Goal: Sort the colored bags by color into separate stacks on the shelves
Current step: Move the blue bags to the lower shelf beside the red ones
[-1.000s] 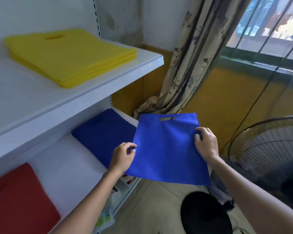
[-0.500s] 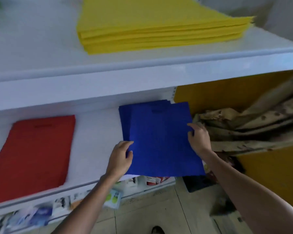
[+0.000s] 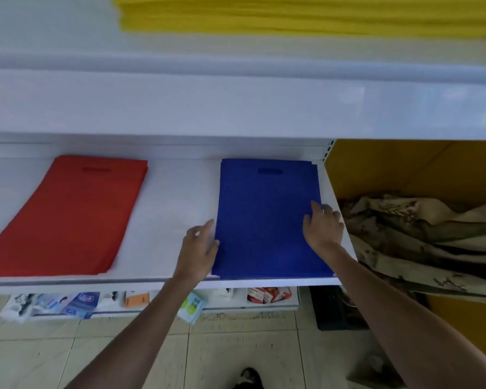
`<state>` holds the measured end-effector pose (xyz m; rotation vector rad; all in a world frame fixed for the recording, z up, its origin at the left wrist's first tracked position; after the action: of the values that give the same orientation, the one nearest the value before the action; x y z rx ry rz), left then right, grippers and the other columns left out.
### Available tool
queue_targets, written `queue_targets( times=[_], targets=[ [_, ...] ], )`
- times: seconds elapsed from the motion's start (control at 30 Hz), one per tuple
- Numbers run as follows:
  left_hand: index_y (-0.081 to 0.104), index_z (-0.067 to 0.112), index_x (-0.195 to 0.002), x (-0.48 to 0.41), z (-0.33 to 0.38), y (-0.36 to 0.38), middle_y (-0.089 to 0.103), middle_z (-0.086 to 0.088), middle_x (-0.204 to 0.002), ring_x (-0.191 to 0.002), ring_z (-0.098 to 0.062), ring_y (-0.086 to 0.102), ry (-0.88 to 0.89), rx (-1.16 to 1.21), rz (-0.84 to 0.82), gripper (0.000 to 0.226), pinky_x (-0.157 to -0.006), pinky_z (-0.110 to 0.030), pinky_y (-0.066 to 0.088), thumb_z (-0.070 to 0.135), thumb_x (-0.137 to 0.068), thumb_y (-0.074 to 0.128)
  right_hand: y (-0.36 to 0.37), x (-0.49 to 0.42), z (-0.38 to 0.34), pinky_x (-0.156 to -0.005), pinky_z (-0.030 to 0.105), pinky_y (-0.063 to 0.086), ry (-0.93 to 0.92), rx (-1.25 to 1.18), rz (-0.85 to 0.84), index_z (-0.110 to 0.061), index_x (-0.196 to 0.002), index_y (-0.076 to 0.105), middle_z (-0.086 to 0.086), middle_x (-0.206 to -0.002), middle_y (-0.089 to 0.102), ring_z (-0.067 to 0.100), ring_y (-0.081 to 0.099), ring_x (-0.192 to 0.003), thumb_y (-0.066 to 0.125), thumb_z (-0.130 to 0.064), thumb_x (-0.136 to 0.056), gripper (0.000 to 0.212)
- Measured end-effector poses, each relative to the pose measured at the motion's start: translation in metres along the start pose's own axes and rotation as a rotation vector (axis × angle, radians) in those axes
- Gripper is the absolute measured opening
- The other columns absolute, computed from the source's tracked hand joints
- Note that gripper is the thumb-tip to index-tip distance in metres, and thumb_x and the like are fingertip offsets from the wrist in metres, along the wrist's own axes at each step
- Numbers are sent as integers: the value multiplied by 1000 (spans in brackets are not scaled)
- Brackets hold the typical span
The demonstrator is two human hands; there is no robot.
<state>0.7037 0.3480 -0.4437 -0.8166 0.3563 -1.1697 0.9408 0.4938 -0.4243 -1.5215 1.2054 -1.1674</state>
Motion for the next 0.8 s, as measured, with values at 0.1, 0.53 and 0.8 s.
queue_targets(
  times=[0.1,0.53,0.8],
  targets=[
    [41,16,-138,25,-2,-35,40,-13,-134,-121,-25,46,-3,22,79,44,-102,-34,40,15,-94,48,-23,21,-42,-98,44,38,-166,-144,93,-11,-141,34,14,-141,41,32,38,-127,40,-19,-96,46],
    [62,6,-113,188,-88,-246,51,-16,-118,-116,-29,47,91,-64,361,31,-100,-29,32,11,-83,54,-77,226,-257,-94,41,45,-566,-327,113,-8,-136,44,13,-135,49,29,47,-122,41,-4,-90,46],
    [63,8,-110,302,-154,-409,49,-11,-117,-111,-26,51,0,-17,607,26,-97,-38,42,8,-85,56,-107,359,-412,-90,37,45,-850,-447,234,-8,-123,57,12,-119,60,30,57,-109,48,-3,-84,41]
  ],
)
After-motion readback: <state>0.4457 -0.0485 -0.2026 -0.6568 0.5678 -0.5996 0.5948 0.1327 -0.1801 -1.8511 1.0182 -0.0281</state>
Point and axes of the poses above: each hand's wrist, its own x-axis away from the middle knuckle, its own y-axis out of the palm, z = x × y, the point moved 6 cm from there along -x, towards the middle knuckle
